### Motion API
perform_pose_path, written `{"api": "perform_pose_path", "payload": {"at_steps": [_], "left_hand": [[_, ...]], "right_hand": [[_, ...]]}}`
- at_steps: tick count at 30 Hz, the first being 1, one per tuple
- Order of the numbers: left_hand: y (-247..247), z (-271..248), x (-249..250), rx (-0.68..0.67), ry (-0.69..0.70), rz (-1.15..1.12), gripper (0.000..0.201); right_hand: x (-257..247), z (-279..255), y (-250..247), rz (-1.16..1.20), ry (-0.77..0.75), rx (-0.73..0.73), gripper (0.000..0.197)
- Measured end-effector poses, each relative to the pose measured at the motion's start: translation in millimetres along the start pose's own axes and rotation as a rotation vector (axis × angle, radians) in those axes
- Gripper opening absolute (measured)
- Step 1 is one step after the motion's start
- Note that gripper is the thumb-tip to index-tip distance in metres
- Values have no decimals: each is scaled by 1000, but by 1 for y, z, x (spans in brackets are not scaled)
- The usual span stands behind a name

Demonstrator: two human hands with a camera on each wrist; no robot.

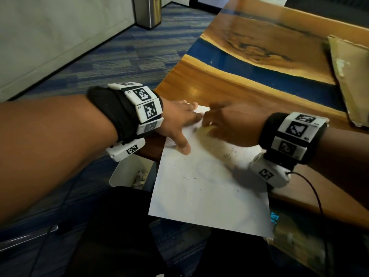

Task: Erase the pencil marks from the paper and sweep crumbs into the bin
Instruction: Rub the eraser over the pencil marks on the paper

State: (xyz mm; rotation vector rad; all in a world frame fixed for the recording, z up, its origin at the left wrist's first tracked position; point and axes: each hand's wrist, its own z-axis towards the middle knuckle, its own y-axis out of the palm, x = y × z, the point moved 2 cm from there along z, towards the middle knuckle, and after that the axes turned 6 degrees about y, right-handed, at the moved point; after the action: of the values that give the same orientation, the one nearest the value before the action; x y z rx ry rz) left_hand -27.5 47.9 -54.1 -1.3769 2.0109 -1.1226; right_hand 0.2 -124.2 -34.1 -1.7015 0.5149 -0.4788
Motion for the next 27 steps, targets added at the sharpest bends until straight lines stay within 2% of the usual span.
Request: {"api": "perform_pose_path", "payload": {"at_steps": [2,3,4,6,7,8,11,12,15,16,17,20,21,23,24,25,26,27], "left_hand": [[-3,-4,2,1,-15,13,117],[-3,-4,2,5,-9,8,117],[-3,-3,2,12,-2,-7,117],[-2,-2,1,16,12,-35,117],[-2,-2,1,11,13,-32,116],[-2,-3,2,4,9,-20,116],[-3,-3,2,5,-13,14,118],[-3,-3,2,7,-13,11,118],[-3,-3,2,18,7,-33,116],[-4,-4,2,16,9,-33,115],[-4,-4,3,12,7,-26,113],[-5,-5,6,9,-5,5,112],[-5,-5,6,9,-5,7,113],[-6,-6,6,5,6,-7,113],[-6,-6,6,3,14,-15,112],[-7,-6,7,3,19,-17,110],[-7,-7,7,2,17,-14,109],[-7,-7,8,2,8,-5,109]], "right_hand": [[15,4,1,-95,161,31,26],[13,3,2,-101,131,58,26],[5,1,3,-61,36,70,26],[-15,-6,3,66,-186,23,25],[-15,-7,3,96,-207,-15,23],[-7,-3,2,91,-147,-30,23],[22,7,-2,-67,183,-5,26],[21,6,-1,-84,180,13,27],[-15,-6,-1,19,-131,-1,24],[-18,-8,0,54,-180,-37,23],[-13,-6,-2,63,-151,-63,23],[17,3,-2,-38,136,-34,25],[19,2,-1,-70,151,-10,25],[1,-4,0,-16,-39,4,25],[-10,-9,0,40,-156,-31,24],[-14,-12,0,75,-210,-78,24],[-10,-12,-1,85,-190,-102,24],[1,-7,-2,69,-104,-97,25]]}}
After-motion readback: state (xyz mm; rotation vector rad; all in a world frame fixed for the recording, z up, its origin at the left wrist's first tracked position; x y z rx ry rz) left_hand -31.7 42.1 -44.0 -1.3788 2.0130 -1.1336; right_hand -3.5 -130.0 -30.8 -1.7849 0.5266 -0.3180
